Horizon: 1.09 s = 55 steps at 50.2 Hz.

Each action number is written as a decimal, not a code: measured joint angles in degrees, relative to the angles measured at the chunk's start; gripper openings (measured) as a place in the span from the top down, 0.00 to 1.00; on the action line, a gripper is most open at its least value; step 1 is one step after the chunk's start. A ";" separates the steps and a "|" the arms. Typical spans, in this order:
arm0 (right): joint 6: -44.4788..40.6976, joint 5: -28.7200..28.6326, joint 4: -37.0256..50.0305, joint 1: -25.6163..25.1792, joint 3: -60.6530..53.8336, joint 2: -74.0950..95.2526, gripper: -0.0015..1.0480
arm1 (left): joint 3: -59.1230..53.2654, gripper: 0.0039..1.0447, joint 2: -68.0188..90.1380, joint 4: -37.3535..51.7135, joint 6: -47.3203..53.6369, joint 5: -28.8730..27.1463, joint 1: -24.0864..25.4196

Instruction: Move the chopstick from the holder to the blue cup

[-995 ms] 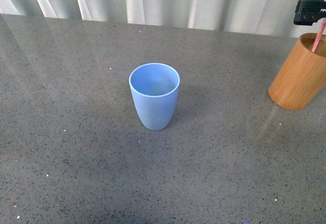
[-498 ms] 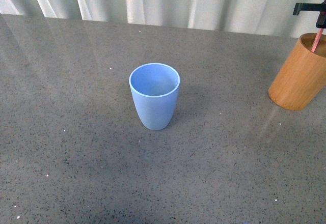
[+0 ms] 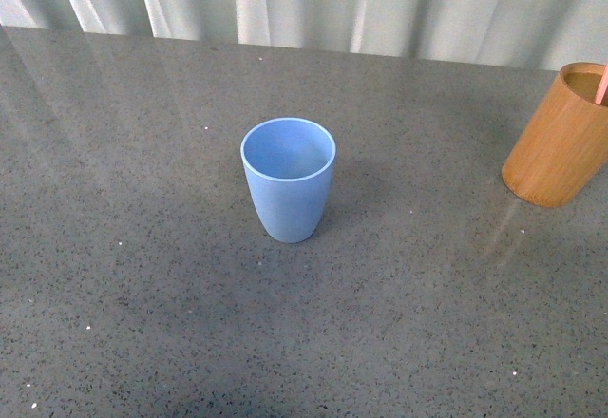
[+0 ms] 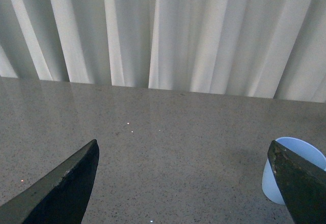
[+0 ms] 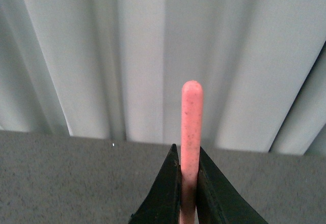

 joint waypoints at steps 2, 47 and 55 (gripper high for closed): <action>-0.63 0.09 1.29 0.37 -0.39 -0.68 0.97 | 0.00 0.06 0.00 0.00 0.02 0.00 0.00; 5.11 1.66 2.16 27.85 4.26 -4.92 0.97 | 0.00 0.06 0.00 0.00 0.02 0.02 0.00; 7.98 2.21 2.21 30.56 4.50 -2.16 0.97 | 0.00 0.06 0.00 0.00 0.02 0.00 0.00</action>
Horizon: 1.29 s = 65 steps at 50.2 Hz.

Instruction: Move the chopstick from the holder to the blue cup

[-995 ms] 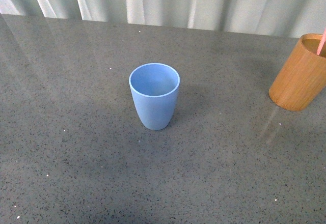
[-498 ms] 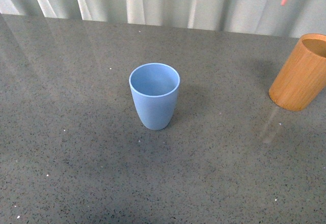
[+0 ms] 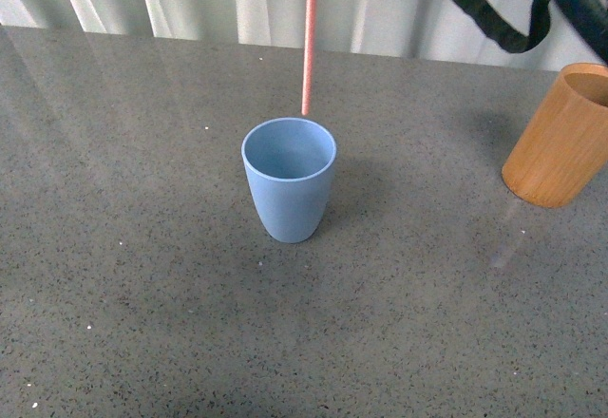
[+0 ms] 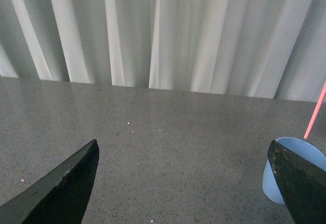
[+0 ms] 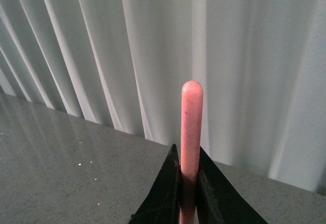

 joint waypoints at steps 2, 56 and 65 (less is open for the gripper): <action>0.39 -0.02 0.39 0.66 0.02 0.81 0.97 | 0.00 0.06 0.00 0.00 0.00 0.00 0.00; 0.57 2.71 1.44 1.81 -3.08 3.63 0.11 | 0.00 0.06 0.00 0.00 0.00 0.00 0.00; -0.42 2.58 0.35 0.04 -4.59 -2.03 0.10 | 0.00 0.06 0.00 0.00 0.00 0.00 0.00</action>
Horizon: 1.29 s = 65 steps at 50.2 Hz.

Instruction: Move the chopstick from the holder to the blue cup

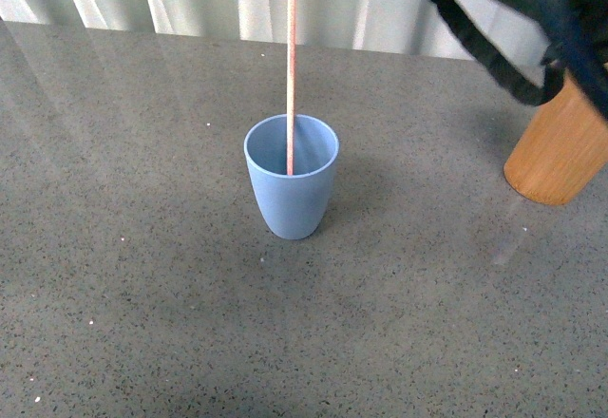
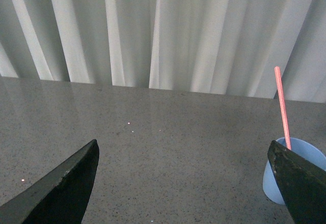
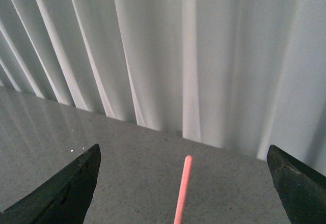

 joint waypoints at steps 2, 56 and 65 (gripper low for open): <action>-0.85 0.46 -0.79 -0.63 -0.28 -1.40 0.10 | 0.00 0.06 0.00 0.00 0.00 0.00 0.00; -5.86 -4.35 -11.45 -27.95 -29.53 -37.73 0.79 | 0.00 0.06 0.00 0.00 -0.02 0.00 0.00; -5.77 -5.68 -11.69 -29.22 -34.21 -42.93 0.99 | 0.00 0.06 0.00 0.00 0.00 -0.02 0.00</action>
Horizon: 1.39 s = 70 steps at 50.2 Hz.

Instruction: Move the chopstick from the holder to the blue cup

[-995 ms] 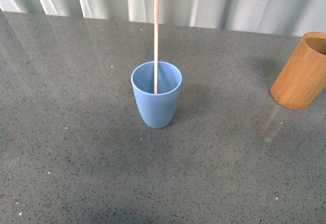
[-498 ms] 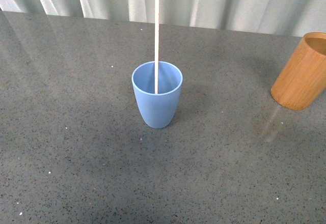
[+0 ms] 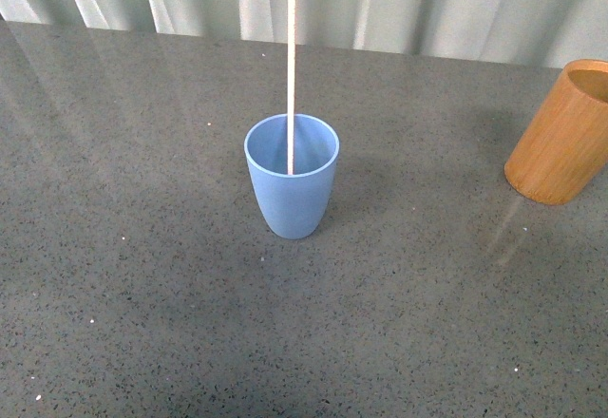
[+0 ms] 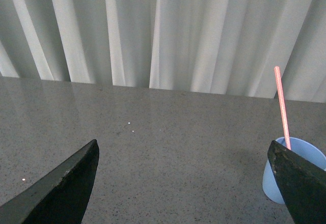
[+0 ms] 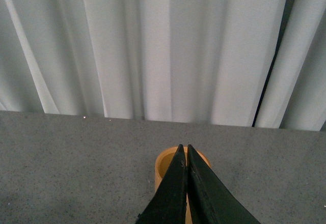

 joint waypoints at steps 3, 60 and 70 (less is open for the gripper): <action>0.02 -2.14 -0.79 -1.60 -1.99 -2.64 0.99 | 0.00 0.06 0.00 0.00 0.00 0.02 0.00; 0.04 -4.28 -25.88 -4.50 -11.47 -38.86 0.99 | 0.00 0.06 0.00 0.00 0.00 0.02 0.00; 0.04 -4.28 -29.53 -4.50 -11.47 -42.62 0.99 | 0.00 0.06 0.00 0.00 0.00 0.00 0.00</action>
